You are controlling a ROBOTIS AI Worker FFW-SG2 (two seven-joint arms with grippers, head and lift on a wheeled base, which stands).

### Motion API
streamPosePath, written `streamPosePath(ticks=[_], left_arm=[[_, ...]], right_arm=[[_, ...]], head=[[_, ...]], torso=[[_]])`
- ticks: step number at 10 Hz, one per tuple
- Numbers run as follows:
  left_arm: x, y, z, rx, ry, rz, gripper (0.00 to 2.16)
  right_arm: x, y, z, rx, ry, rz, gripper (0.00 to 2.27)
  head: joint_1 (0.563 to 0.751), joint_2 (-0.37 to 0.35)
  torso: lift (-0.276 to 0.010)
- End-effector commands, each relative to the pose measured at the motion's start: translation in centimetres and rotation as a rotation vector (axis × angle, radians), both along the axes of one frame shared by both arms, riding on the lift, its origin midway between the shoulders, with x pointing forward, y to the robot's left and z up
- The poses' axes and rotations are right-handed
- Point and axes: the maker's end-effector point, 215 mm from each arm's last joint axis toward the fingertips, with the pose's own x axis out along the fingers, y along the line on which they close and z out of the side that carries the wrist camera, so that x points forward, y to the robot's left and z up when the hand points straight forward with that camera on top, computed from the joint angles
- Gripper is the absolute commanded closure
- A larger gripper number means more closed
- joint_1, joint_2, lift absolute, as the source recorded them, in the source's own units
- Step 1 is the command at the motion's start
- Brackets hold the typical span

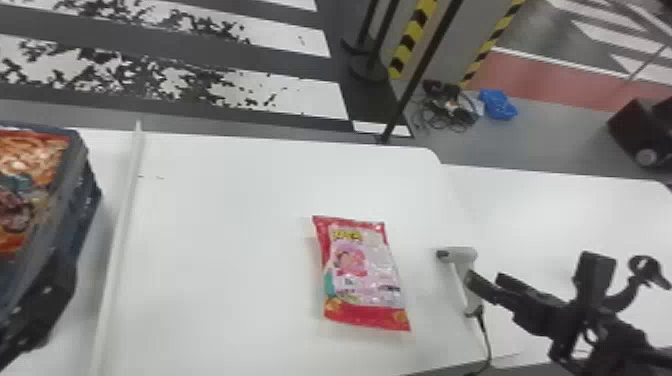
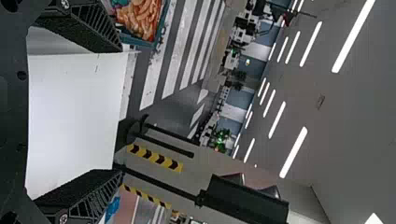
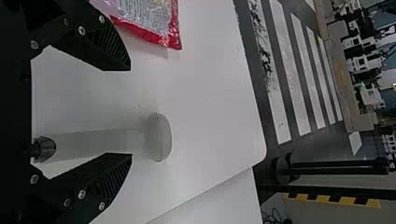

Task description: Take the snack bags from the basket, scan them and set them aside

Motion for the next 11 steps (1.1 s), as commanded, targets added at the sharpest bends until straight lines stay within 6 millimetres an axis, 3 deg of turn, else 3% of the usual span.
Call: streamPosePath(ticks=[1,4,7,11], left_arm=[[0.4,0.1,-0.3,0.023,0.008,0.013,0.07],[1.3,-0.4,-1.6,0.025,0.064,0.01,0.07],[1.6,-1.7,-3.0,0.054,0.123,0.011,0.07],[1.6,-2.2,-2.6,0.055,0.134,-0.002,0.07]], right_arm=[[0.7,0.1,-2.5,-0.011,0.025,0.019,0.04],[3.5,-0.3,-4.5,-0.04,0.01,0.053,0.04],[6.3,-1.0,-5.1,-0.115,-0.013,0.11,0.04],[5.3,-1.7,-7.7,-0.111,0.006,0.113,0.1]], head=[[0.695,-0.35],[0.695,-0.35],[0.695,-0.35],[0.695,-0.35]], torso=[[-0.075],[-0.075],[-0.075],[-0.075]])
